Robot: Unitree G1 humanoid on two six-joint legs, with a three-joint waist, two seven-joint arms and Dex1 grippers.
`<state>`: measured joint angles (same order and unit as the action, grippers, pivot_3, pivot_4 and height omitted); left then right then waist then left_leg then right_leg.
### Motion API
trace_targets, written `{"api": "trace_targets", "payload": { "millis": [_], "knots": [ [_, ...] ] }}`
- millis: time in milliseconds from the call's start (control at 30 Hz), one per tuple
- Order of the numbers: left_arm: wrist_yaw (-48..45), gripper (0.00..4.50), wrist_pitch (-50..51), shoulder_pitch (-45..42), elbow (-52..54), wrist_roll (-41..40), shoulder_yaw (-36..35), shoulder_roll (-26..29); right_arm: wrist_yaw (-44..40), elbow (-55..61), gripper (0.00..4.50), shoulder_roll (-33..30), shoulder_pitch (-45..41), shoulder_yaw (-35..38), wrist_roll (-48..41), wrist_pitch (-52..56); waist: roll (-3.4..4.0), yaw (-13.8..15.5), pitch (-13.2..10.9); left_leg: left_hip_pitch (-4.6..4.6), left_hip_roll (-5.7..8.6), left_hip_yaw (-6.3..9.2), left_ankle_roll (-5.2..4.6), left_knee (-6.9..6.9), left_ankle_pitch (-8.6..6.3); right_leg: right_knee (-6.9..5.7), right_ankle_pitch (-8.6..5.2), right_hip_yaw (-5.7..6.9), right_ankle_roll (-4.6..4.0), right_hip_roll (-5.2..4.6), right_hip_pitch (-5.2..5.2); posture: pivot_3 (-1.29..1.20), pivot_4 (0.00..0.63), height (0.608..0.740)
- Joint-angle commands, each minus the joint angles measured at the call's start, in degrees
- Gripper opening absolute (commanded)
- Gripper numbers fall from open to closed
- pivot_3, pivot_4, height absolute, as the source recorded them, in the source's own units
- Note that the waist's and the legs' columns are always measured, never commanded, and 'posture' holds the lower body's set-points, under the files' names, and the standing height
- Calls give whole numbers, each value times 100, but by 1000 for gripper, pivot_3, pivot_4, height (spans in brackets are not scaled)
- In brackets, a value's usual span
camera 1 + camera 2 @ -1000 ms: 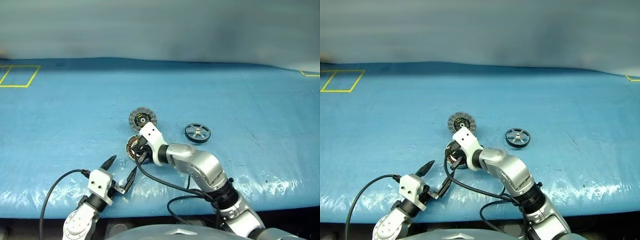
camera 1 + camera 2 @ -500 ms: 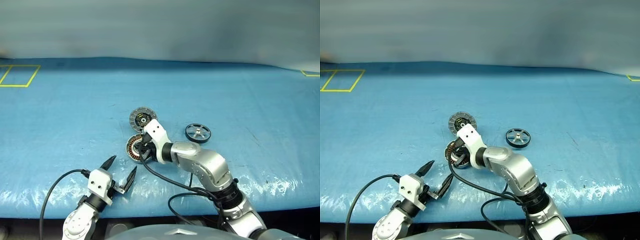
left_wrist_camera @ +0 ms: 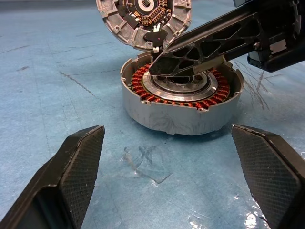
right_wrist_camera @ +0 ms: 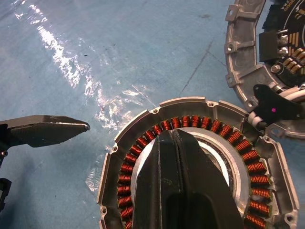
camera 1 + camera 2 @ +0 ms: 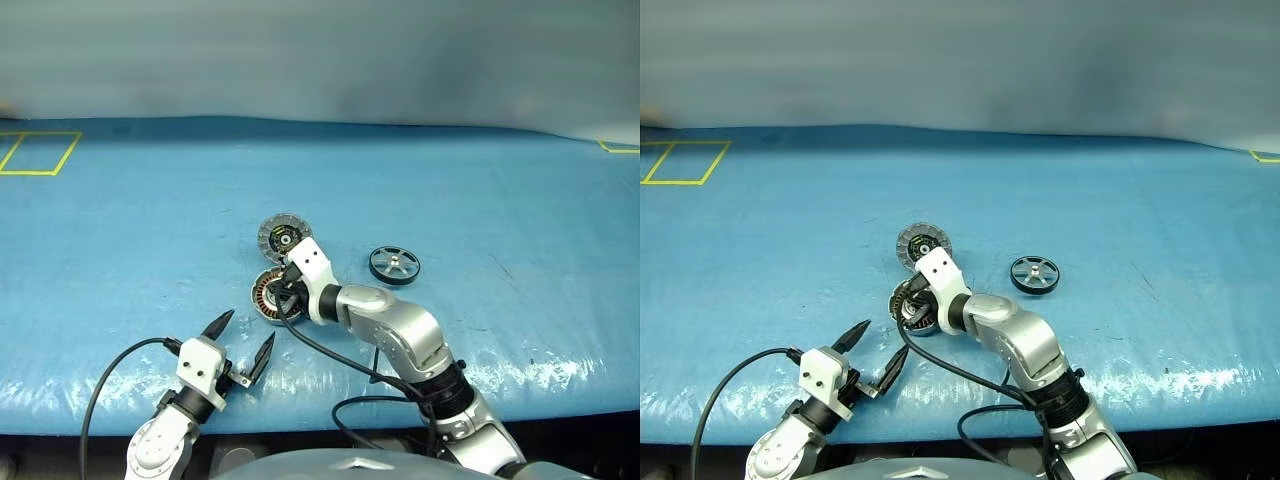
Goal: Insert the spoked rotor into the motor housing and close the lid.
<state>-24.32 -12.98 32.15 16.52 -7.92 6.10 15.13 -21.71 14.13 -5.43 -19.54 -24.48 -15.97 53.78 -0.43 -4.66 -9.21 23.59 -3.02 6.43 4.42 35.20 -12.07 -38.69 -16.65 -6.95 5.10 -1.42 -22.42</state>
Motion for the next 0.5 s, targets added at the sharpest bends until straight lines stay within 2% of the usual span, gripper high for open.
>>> {"api": "trace_targets", "payload": {
  "millis": [33,500],
  "knots": [
    [-16,4500,-73,0,76,-60,18,-25,28,-135,25,-164,66,-116,161,88,2,1,3,0,0,0,0,0,0,0,0,0,1,0,2,0,150,740],
    [-27,4500,-60,-29,32,-57,45,-61,-193,1234,25,-717,-70,222,-269,686,2,74,3,11,4,1,0,6,0,1,-2,-2,-2,-2,-3,0,150,740]
  ]
}}
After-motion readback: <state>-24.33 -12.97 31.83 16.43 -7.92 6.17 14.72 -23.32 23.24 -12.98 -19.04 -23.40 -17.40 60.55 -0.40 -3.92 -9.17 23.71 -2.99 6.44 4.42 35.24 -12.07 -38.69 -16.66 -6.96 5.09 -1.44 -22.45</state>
